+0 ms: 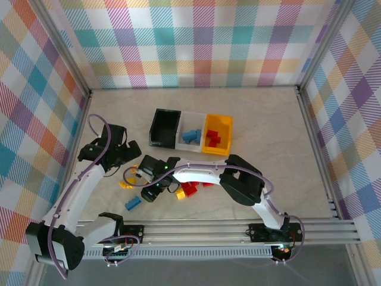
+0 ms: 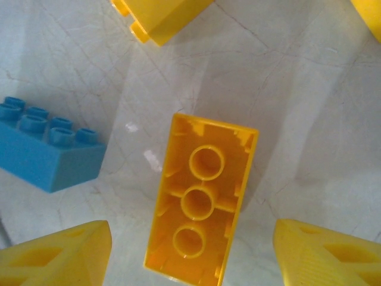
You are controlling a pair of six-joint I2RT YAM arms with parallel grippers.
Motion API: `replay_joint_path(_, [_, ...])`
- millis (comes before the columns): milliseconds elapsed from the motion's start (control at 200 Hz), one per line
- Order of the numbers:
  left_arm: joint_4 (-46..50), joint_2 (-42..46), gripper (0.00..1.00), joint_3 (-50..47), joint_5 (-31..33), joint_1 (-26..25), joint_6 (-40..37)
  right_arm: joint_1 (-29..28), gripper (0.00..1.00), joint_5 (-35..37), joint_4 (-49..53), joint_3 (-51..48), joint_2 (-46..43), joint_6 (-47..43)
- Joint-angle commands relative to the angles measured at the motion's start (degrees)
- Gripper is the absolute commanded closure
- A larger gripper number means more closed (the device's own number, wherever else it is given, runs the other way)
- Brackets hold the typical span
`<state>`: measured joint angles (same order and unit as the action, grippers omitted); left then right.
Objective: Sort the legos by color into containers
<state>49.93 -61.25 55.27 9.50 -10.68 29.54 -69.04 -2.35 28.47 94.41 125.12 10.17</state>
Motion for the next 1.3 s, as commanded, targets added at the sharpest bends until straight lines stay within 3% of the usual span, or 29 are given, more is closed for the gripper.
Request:
replay_joint_path(0, [-0.9,1.0,0.00,-0.6,-1.6,1.2,-1.7,-0.3,0.30,2.3,1.2,2.3,2.0,0.1])
replay_joint_path(210, [-1.0,0.9,0.00,-0.7,-3.3,2.4,-2.8,-0.3,0.47,5.0,0.6,2.7,2.7,0.9])
replay_joint_path(395, [-1.3,0.7,0.00,-1.2,-3.8,3.1,-3.5,-0.3,0.57,5.2,-0.4,1.8,1.9,1.4])
replay_joint_path(785, [-2.6,0.1,0.00,-1.2,-4.6,4.0,-3.1,1.3,0.57,7.4,-2.4,-3.8,-6.8,2.8])
replay_joint_path(1000, [-2.5,1.0,0.00,-0.6,-4.5,4.1,-2.1,5.1,0.57,5.8,-3.4,-6.6,-13.0,3.5])
replay_joint_path(1295, [-3.1,3.8,0.00,-1.6,-3.6,4.2,-2.0,12.2,0.57,4.6,-1.2,-2.5,-15.5,1.8])
